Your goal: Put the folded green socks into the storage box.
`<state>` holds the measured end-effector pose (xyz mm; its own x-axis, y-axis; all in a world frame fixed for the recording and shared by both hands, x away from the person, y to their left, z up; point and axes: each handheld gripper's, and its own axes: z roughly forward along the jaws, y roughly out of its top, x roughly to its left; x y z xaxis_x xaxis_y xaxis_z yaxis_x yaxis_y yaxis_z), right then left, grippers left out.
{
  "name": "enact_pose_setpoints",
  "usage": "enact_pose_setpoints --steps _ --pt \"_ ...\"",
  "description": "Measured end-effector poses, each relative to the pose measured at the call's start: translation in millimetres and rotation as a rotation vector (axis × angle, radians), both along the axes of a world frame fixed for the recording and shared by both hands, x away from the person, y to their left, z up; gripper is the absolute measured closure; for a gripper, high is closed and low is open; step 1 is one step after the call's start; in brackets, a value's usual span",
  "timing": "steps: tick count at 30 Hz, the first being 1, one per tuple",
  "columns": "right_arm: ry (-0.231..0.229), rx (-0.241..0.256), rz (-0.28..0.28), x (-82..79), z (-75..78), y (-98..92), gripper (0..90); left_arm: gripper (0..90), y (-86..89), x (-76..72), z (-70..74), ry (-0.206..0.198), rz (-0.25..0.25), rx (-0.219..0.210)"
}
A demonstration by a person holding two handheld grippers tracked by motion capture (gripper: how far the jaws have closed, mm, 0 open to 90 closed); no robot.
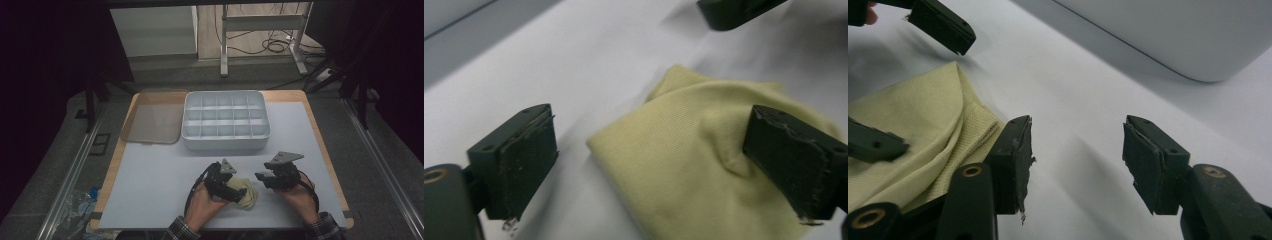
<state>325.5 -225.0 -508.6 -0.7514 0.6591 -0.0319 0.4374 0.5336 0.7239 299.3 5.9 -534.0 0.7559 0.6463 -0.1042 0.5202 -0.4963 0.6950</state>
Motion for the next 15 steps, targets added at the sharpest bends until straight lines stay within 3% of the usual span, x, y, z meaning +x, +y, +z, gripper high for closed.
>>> enact_pose_setpoints --steps 2,8,15 --pt "0.001 0.0 0.004 -0.3 0.0 0.5 45.7 5.8 -1.5 -0.2 -2.6 -0.021 0.005 0.027" --pt "0.009 0.017 0.019 -3.2 3.0 1.0 46.9 5.7 -0.5 -2.2 1.0 -0.035 -0.001 0.031" --pt "0.033 0.06 0.067 -10.8 10.8 2.5 64.5 6.0 23.7 -8.2 16.5 -0.059 0.032 0.02"
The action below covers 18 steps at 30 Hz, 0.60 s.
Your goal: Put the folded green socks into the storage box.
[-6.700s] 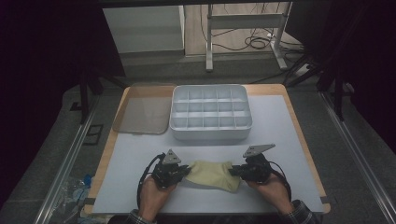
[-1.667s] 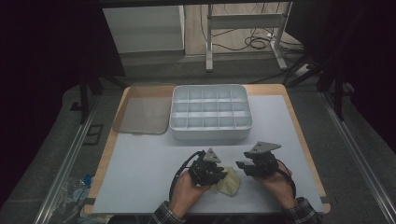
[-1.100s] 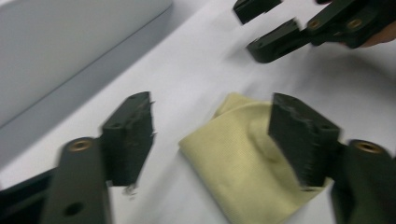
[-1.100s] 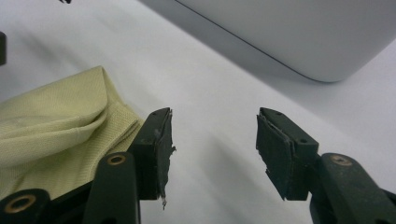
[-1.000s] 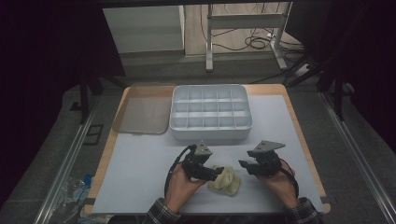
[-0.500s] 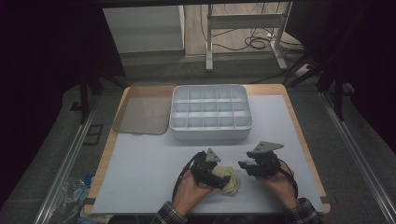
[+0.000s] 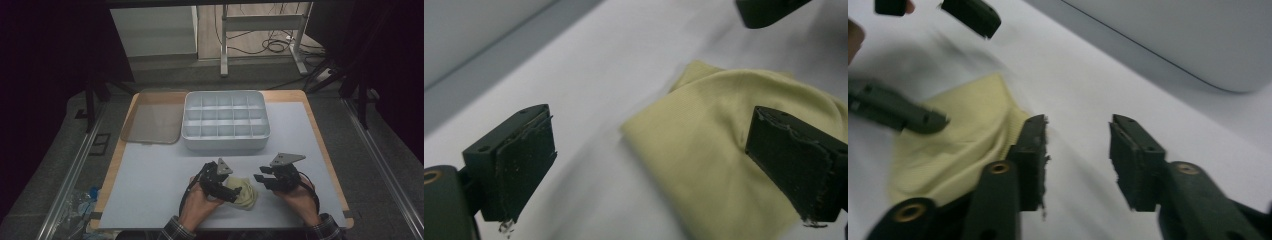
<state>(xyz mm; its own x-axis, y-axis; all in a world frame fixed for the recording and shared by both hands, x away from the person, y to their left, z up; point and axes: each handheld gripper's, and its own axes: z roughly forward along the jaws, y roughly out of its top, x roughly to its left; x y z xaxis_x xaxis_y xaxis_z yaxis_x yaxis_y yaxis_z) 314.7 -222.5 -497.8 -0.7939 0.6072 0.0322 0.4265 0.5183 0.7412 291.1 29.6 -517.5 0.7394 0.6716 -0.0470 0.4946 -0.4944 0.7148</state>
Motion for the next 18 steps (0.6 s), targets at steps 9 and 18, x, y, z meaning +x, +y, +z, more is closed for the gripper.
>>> enact_pose_setpoints --steps 9,18 --pt "0.019 0.037 0.125 -22.2 4.3 20.5 81.5 6.1 36.5 -8.6 -3.3 0.001 0.07 -0.002" --pt "0.052 0.018 0.194 -37.6 -13.2 33.6 85.8 7.9 43.4 -13.5 -5.3 -0.01 0.084 -0.016"
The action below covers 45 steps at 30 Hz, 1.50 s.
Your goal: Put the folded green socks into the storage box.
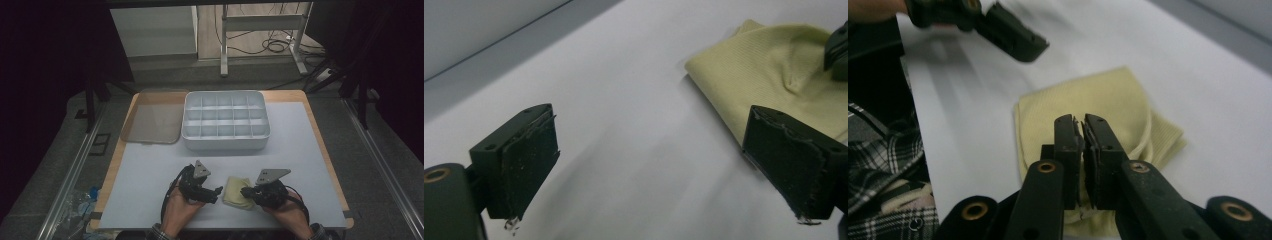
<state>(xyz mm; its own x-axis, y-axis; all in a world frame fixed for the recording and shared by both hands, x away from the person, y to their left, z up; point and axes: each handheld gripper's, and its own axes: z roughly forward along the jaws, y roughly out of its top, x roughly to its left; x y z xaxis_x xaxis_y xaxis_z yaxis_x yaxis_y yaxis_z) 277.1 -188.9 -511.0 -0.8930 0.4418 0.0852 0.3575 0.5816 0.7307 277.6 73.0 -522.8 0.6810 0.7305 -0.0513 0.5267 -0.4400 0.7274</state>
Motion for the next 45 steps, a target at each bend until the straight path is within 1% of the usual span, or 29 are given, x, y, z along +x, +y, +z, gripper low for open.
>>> enact_pose_setpoints --steps 3,4,6,8,10,12,13,16,19,21,22,25,28,29,30,32,34,36,39,42,45 --pt "-0.005 -0.034 -0.017 0.8 -7.2 -2.3 89.1 10.3 -4.2 -0.7 1.9 -0.012 -0.015 -0.002" --pt "-0.007 -0.036 -0.019 0.9 -9.2 -3.1 89.4 12.1 -5.8 -0.7 2.7 -0.016 -0.02 -0.001" --pt "-0.008 -0.027 -0.022 1.6 -11.4 -4.8 89.6 14.8 -8.9 -0.1 4.2 -0.018 -0.031 -0.012" --pt "-0.017 -0.031 -0.023 1.6 -12.4 -4.7 89.6 17.9 -12.3 1.2 5.7 -0.014 -0.035 -0.023" --pt "-0.014 -0.031 -0.023 1.9 -12.4 -4.7 89.7 22.6 -15.5 3.1 5.9 -0.004 -0.045 -0.038" --pt "-0.01 -0.028 -0.023 2.1 -12.3 -4.9 89.6 25.1 -20.2 5.2 3.5 0.007 -0.053 -0.058" --pt "-0.011 -0.028 -0.022 2.1 -12.3 -4.9 89.5 27.9 -22.7 6.3 1.9 0.012 -0.061 -0.063" --pt "-0.011 -0.023 -0.021 2.2 -12.5 -5.4 89.5 31.1 -29.6 7.9 -3.6 0.017 -0.069 -0.069" --pt "-0.007 -0.021 -0.021 2.3 -12.5 -5.7 89.3 32.8 -34.3 8.3 -9.5 0.021 -0.073 -0.044" --pt "-0.009 -0.024 -0.019 2.3 -12.3 -5.5 89.3 35.3 -35.9 7.5 -13.1 0.024 -0.074 -0.011" --pt "-0.011 -0.026 -0.02 2.2 -12.3 -5.3 89.1 37.1 -35.3 6.6 -13.9 0.027 -0.076 -0.025" --pt "-0.017 -0.034 -0.022 1.4 -11.5 -4.8 87.8 50.3 -33.7 5.1 -14.3 0.057 -0.101 -0.052" --pt "-0.02 -0.038 -0.023 1.5 -10.9 -5.1 86.5 62.1 -33.7 3.8 -14.9 0.091 -0.103 -0.088" --pt "-0.019 -0.037 -0.024 1.6 -10.9 -5.5 86.2 65.3 -33.4 3.9 -15.2 0.103 -0.099 -0.1" --pt "-0.019 -0.037 -0.023 1.9 -11.0 -6.1 86.0 66.5 -33.1 4.0 -15.4 0.112 -0.094 -0.108" --pt "-0.016 -0.033 -0.024 2.2 -11.2 -6.5 86.0 73.0 -32.8 4.1 -15.8 0.135 -0.101 -0.129" --pt "-0.014 -0.034 -0.024 2.4 -11.2 -6.6 86.0 78.1 -32.6 4.4 -16.5 0.15 -0.107 -0.147" --pt "-0.013 -0.033 -0.024 2.5 -11.1 -6.8 86.1 81.6 -31.8 4.7 -17.6 0.154 -0.108 -0.163" --pt "-0.01 -0.032 -0.025 2.6 -11.0 -7.0 86.2 84.9 -31.3 4.6 -17.9 0.143 -0.112 -0.17" --pt "-0.011 -0.036 -0.024 3.0 -10.3 -6.5 86.4 85.7 -30.9 4.5 -15.9 0.126 -0.114 -0.167" --pt "-0.008 -0.028 -0.034 4.7 -8.2 -5.6 86.5 85.7 -31.2 4.2 -11.9 0.113 -0.116 -0.162"
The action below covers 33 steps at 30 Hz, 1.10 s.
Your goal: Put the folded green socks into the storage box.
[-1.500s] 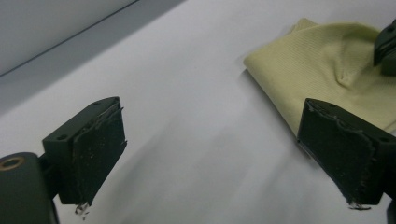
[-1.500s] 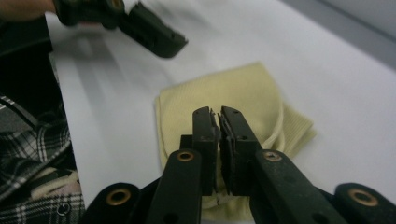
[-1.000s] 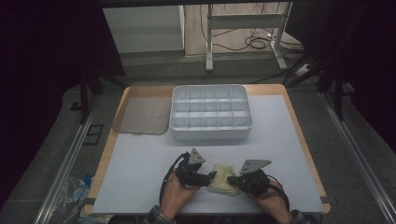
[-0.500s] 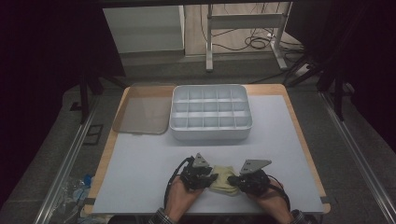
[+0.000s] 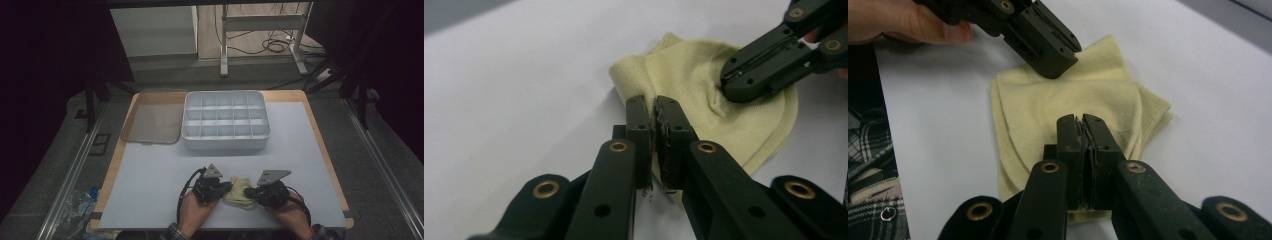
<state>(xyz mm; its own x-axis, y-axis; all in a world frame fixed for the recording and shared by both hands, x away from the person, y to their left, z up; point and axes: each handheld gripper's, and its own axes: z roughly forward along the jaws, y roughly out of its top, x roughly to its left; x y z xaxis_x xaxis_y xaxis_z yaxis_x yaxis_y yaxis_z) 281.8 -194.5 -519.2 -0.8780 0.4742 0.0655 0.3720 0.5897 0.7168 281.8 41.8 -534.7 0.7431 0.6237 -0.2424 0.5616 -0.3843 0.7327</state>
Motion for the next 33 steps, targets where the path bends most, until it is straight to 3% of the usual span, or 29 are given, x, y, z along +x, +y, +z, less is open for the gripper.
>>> enact_pose_setpoints --steps 6,10,16,19,21,26,28,30,33 --pt "-0.056 0.027 -0.027 10.8 9.7 5.2 87.6 85.5 2.8 0.4 8.7 -0.03 0.003 0.014" --pt "-0.061 0.05 -0.038 22.9 11.0 11.5 87.9 85.3 2.2 1.9 8.8 -0.034 0.008 0.029" --pt "-0.055 -0.006 -0.048 32.8 -3.3 22.9 89.5 84.9 1.2 3.9 4.8 -0.017 0.006 0.051" --pt "-0.046 0.006 -0.055 33.6 -6.4 22.2 89.7 82.8 1.8 3.7 3.3 -0.011 0.008 0.055" --pt "-0.047 0.004 -0.053 33.4 -6.6 21.8 89.7 76.3 3.1 3.0 2.1 -0.001 0.015 0.071" --pt "-0.047 0.007 -0.05 33.3 -7.0 21.2 89.7 71.5 7.6 3.3 -2.2 0.044 0.021 0.039" --pt "-0.049 0.009 -0.051 33.0 -7.3 21.0 89.7 72.8 7.0 3.5 -3.1 0.057 0.018 0.023" --pt "-0.048 0.012 -0.051 33.1 -7.8 20.2 89.7 79.7 6.7 3.9 -3.4 0.069 0.008 0.006" --pt "-0.046 0.019 -0.05 33.5 -8.5 19.7 89.7 85.2 7.2 4.6 -0.2 0.053 -0.004 0.013"
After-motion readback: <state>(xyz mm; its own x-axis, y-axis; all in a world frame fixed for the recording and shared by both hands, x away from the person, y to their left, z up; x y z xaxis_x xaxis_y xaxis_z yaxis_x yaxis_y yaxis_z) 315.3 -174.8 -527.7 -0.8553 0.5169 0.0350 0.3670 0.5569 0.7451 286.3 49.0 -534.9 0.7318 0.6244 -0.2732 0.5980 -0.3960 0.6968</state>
